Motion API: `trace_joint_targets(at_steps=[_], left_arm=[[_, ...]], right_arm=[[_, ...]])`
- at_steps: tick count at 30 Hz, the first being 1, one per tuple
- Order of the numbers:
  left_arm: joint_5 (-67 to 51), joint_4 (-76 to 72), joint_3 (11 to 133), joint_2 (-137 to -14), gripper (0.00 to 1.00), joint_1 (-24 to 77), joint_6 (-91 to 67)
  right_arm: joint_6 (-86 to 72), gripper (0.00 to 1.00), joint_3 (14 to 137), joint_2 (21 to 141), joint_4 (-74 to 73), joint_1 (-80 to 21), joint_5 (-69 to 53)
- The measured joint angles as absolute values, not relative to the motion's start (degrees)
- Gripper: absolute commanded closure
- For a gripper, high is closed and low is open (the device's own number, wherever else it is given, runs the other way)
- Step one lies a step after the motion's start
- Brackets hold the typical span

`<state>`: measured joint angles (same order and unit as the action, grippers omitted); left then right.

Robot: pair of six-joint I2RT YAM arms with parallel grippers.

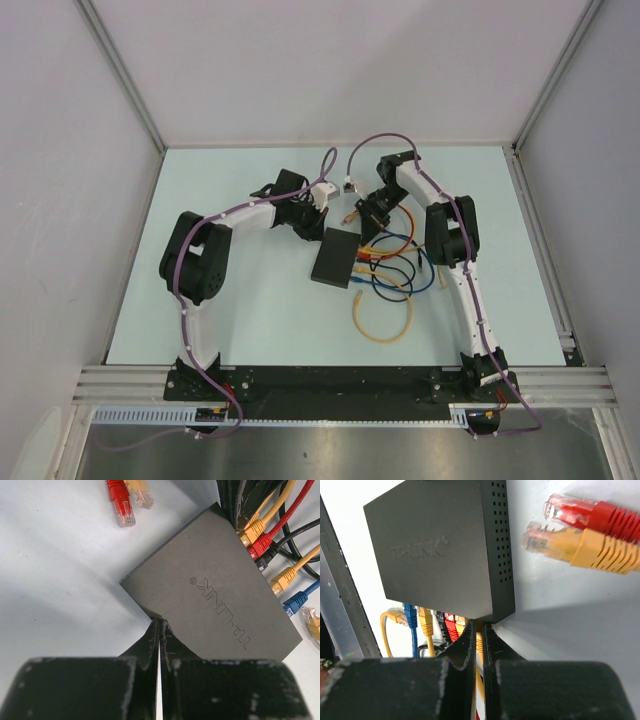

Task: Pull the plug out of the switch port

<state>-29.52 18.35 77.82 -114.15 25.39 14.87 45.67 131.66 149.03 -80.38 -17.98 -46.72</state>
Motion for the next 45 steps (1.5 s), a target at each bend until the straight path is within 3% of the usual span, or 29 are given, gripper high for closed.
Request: trace_joint_targets(at_steps=[7,18,27,37,45], left_arm=[[-29.52,18.35,77.82,-114.15,1.0,25.39,14.87],[-29.17,18.35,77.91,-114.24,0.99,25.41,15.2],[-30.61,18.79,77.6,-107.59,0.87,25.21,16.53],[-33.52,23.09,77.95,-110.65,0.95,27.27,13.93],[-27.83,24.29,80.95,-115.44,1.0,27.94,7.99]], right_arm=[[47.57,1.0,126.19,146.41,-78.7,-17.96,-46.98],[46.0,1.0,132.66,149.47,-83.33,-18.7,-44.97],[44.84,1.0,133.32,149.62,-83.53,-18.96,-44.64],[42.41,1.0,135.85,151.11,-82.85,-20.62,-45.5],[40.69,1.0,135.2,151.3,-82.08,-20.43,-47.0]])
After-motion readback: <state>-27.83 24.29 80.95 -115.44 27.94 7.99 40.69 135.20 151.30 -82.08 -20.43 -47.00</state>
